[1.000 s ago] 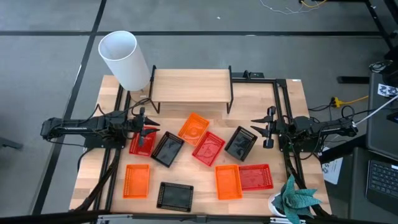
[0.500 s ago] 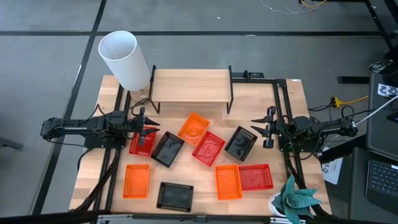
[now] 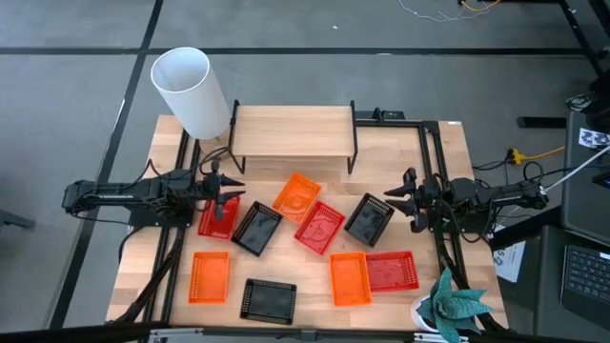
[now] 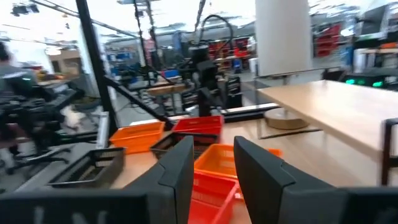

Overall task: Stack baskets on shelf by color
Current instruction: Put the top left red bin on the shelf

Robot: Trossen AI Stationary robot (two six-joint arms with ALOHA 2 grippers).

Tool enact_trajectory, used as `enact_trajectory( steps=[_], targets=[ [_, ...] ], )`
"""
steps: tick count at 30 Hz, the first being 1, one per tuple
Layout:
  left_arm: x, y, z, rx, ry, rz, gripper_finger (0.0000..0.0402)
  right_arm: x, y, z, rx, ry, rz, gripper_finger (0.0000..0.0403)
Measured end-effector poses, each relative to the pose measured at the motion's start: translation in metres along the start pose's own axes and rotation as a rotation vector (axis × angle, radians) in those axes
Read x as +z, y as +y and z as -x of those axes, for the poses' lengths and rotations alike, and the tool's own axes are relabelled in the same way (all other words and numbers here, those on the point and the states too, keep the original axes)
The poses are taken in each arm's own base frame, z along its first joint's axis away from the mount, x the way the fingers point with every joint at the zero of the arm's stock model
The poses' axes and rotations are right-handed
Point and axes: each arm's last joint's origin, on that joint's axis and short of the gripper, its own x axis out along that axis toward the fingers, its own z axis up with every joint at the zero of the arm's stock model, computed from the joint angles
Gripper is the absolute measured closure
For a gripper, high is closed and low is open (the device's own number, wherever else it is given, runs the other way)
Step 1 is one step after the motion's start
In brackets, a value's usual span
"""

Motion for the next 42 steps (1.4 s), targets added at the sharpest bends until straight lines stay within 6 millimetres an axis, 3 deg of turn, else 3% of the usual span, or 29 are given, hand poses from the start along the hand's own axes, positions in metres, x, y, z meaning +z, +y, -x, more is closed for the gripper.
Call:
enact_trajectory(
  steps=[7, 13, 20, 28, 33, 37, 42],
  targets=[
    [0.000, 0.000, 0.000, 0.000, 0.000, -0.115, 0.0301, -0.001, 0.000, 0.000, 0.006, 0.007, -0.097, 0.0286],
    [0.000, -0.003, 0.000, -0.082, 0.003, 0.189, 0.0301, -0.001, -0.001, -0.005, -0.071, 0.004, -0.100, 0.0286],
    [0.000, -0.003, 0.000, -0.082, 0.009, 0.355, 0.0301, 0.004, 0.000, -0.018, -0.086, -0.010, -0.121, 0.0286],
    [0.004, -0.002, 0.000, -0.072, -0.039, 0.400, 0.0301, 0.056, 0.013, -0.051, -0.071, 0.025, -0.006, 0.0286],
    [0.009, 0.000, 0.000, -0.027, -0.090, 0.409, 0.0301, 0.070, 0.017, -0.066, -0.096, 0.265, 0.085, 0.0286],
    [0.011, 0.001, 0.001, -0.024, -0.119, 0.413, 0.0301, 0.069, 0.016, -0.064, -0.154, 0.507, -0.006, 0.0286],
    [0.019, 0.001, 0.002, -0.050, -0.198, 0.398, 0.0301, 0.065, 0.017, -0.055, -0.142, 0.679, -0.108, 0.0286]
  ],
)
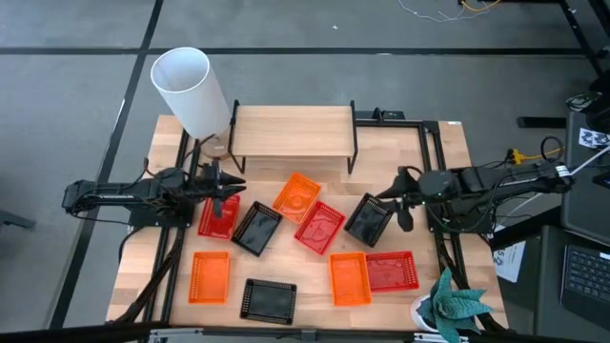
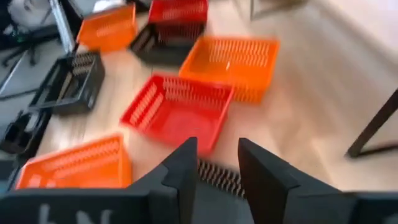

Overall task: Stack baskets on shelf by color
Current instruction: Put the top left red bin on the shelf

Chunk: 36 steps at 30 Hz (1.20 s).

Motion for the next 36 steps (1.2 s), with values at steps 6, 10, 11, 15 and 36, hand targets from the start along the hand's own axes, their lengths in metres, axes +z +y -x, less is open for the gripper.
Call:
enact_trajectory(
  steps=[6, 10, 11, 15, 36],
  targets=[
    [0.019, -0.015, -0.001, -0.190, -0.073, -0.142, 0.0301, -0.008, 0.000, 0.001, 0.070, 0.102, 0.038, 0.0286],
    [0.034, -0.027, -0.006, -0.205, 0.072, -0.152, 0.0301, -0.008, 0.000, 0.001, 0.069, 0.103, 0.040, 0.0286],
    [0.038, -0.030, -0.008, -0.206, 0.117, -0.145, 0.0301, -0.008, 0.000, 0.001, 0.069, 0.103, 0.045, 0.0286],
    [0.053, -0.044, -0.019, -0.200, 0.362, -0.132, 0.0301, -0.008, 0.000, 0.001, 0.071, 0.102, 0.086, 0.0286],
    [0.038, -0.119, -0.035, -0.299, 1.120, -0.220, 0.0301, -0.006, -0.001, 0.001, 0.010, 0.069, 0.091, 0.0286]
  ],
)
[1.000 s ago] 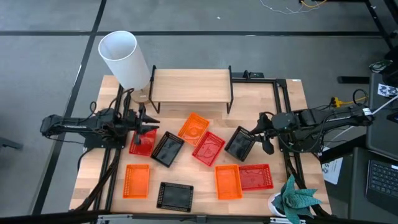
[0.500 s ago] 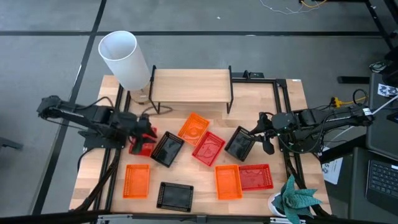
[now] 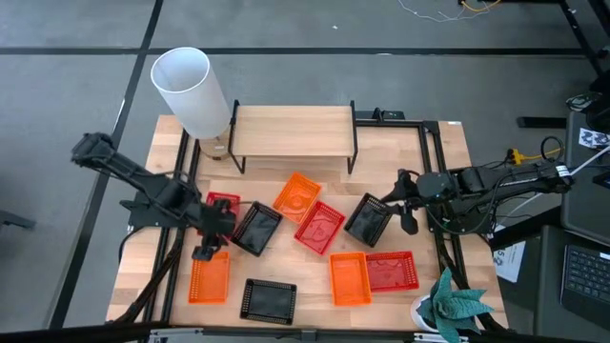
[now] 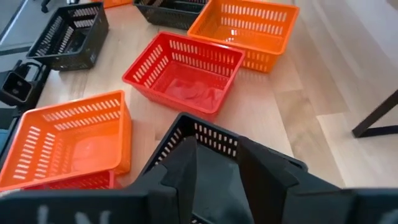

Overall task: Stack baskets on shelf by color
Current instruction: Put the top left red bin on the shelf

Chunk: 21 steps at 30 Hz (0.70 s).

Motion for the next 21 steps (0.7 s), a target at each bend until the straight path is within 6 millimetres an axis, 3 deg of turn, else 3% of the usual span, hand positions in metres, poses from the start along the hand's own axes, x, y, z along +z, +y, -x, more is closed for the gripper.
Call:
enact_trajectory(
  steps=[6, 21],
  targets=[
    [-0.012, -0.005, -0.012, 0.104, 0.132, -0.009, 0.0301, 0.002, 0.000, 0.000, 0.000, -0.023, -0.002, 0.0286],
    [-0.017, -0.014, -0.048, 0.249, 0.271, -0.057, 0.0301, 0.003, 0.001, 0.000, 0.004, -0.031, -0.003, 0.0286]
  ],
)
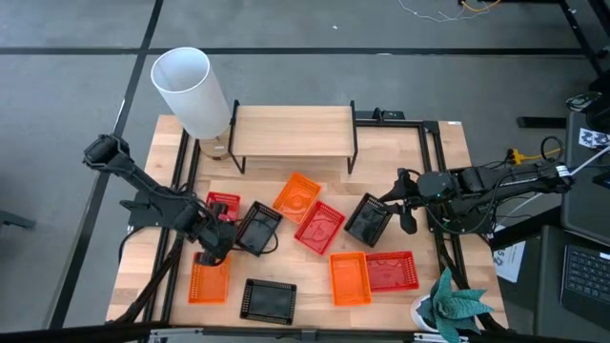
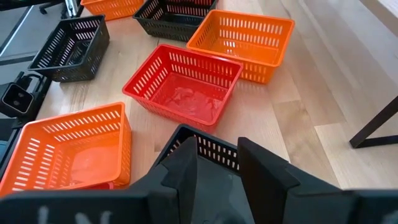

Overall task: Stack baskets on shelf by color
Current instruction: Put the top left red bin on the shelf

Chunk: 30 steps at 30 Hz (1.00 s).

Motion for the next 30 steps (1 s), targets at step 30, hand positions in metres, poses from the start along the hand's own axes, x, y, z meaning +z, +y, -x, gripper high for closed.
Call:
enact_trajectory(
  steps=[30],
  targets=[
    [0.000, -0.008, -0.034, 0.096, 0.308, 0.262, 0.0400, 0.000, 0.000, 0.000, 0.000, 0.003, 0.001, 0.0286]
  ],
)
